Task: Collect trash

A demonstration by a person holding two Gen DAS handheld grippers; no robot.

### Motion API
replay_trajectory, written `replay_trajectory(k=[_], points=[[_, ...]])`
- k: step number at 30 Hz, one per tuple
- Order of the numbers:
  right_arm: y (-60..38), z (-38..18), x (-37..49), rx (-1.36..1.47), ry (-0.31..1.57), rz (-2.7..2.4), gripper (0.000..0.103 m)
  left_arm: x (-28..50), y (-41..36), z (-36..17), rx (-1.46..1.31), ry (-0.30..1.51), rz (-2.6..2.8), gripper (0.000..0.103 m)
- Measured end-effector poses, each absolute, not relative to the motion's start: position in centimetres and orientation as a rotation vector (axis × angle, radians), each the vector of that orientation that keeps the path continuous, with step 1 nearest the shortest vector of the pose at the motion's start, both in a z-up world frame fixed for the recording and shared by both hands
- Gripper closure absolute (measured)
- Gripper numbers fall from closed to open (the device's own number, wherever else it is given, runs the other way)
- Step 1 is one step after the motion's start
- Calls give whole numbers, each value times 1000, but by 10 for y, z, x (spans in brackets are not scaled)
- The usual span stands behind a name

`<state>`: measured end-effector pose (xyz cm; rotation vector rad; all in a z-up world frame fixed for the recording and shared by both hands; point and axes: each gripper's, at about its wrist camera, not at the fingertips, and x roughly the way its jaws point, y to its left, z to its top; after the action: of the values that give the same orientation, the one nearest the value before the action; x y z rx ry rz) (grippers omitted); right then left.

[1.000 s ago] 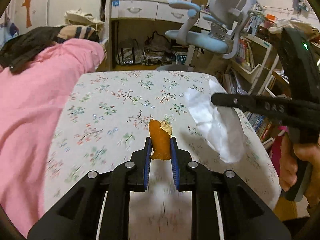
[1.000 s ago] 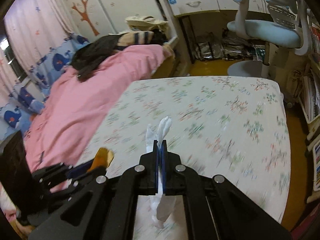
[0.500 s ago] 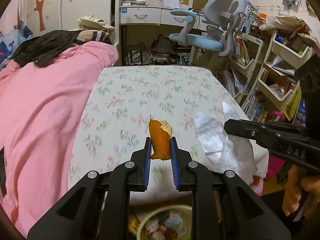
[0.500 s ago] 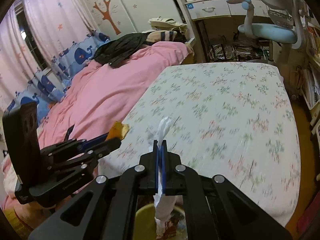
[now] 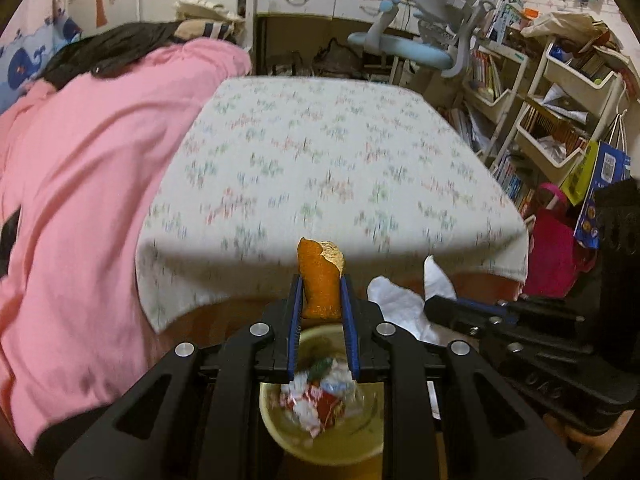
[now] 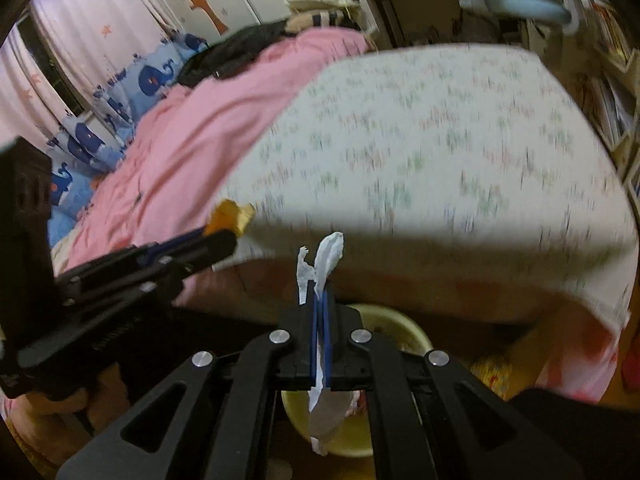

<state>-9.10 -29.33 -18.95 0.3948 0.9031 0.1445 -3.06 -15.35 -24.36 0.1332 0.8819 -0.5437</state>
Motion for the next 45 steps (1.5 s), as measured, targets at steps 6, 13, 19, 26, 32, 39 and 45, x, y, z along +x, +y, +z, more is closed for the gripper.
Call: replay_trajectory(k=[6, 13, 19, 26, 32, 39, 45], points=[[-286, -212, -100, 388, 988, 107, 95, -50, -149, -271, 141, 974, -527, 85], [-296, -212, -115, 384, 976, 25, 54, -62, -146, -288, 148, 1032, -524, 80], [-301, -199, -124, 341, 891, -52, 44, -68, -142, -270, 141, 943, -482, 45], [-301, -162, -131, 236, 684, -156, 23, -64, -138, -232, 123, 767, -408, 16], [-303, -130, -131, 137, 511, -239, 10, -56, -141, -193, 124, 595, -359, 7], [-313, -107, -108, 73, 407, -272, 8, -29, -146, -157, 94, 472, -331, 7], [-336, -94, -79, 80, 376, -296, 8, 13, -157, -130, 54, 415, -311, 7]])
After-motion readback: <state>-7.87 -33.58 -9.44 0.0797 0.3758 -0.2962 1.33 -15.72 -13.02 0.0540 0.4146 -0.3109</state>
